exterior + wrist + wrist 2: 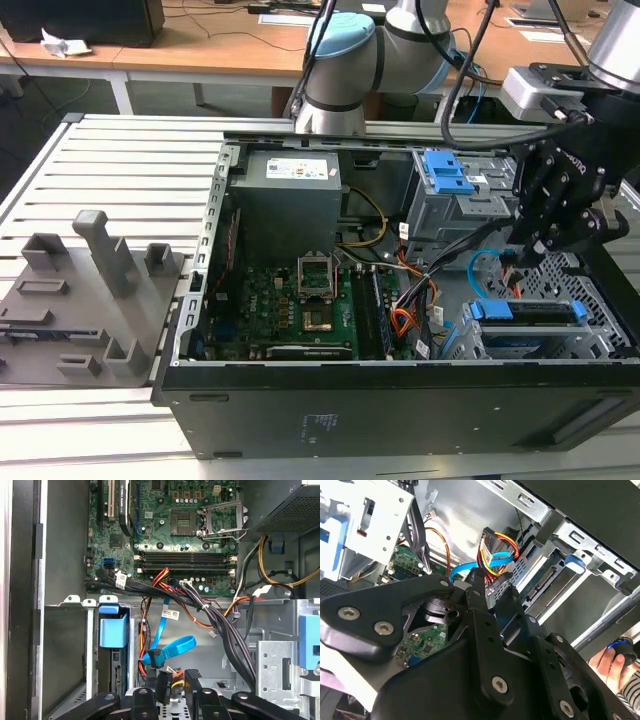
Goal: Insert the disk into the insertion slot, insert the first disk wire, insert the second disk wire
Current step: 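Insert the first disk wire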
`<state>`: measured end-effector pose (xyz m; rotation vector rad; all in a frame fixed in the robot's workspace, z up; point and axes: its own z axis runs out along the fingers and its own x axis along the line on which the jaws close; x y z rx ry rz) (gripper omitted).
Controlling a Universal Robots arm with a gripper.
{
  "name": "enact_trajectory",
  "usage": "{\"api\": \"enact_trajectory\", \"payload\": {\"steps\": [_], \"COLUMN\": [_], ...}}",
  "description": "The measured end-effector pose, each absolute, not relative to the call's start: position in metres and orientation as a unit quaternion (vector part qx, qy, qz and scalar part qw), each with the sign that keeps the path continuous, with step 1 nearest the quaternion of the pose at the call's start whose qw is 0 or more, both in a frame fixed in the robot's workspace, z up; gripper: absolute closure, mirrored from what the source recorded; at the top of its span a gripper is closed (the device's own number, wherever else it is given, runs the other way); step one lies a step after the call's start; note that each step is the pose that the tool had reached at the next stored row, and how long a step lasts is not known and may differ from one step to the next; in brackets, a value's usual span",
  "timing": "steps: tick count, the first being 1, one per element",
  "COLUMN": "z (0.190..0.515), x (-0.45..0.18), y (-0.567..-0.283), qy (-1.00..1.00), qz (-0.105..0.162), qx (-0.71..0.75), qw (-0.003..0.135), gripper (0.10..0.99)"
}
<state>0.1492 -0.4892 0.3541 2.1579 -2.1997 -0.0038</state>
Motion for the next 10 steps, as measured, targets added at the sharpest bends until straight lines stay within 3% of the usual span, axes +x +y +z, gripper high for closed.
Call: {"api": "enact_trajectory", "payload": {"steps": [4, 5, 6, 10], "z": [0.3522, 0.3523, 0.3522, 0.3523], "x": [0.1492, 0.1492, 0.1492, 0.1492], "y": [-0.4906, -0.4906, -0.4906, -0.4907], "qy": [-0.714, -0.714, -0.714, -0.714], "qz": [-0.001, -0.001, -0.001, -0.001], "qx": [0.7, 0.7, 0.7, 0.7], "qw": [0.03, 0.03, 0.03, 0.03], "gripper": [0.741, 0.867, 0.922, 0.925]}}
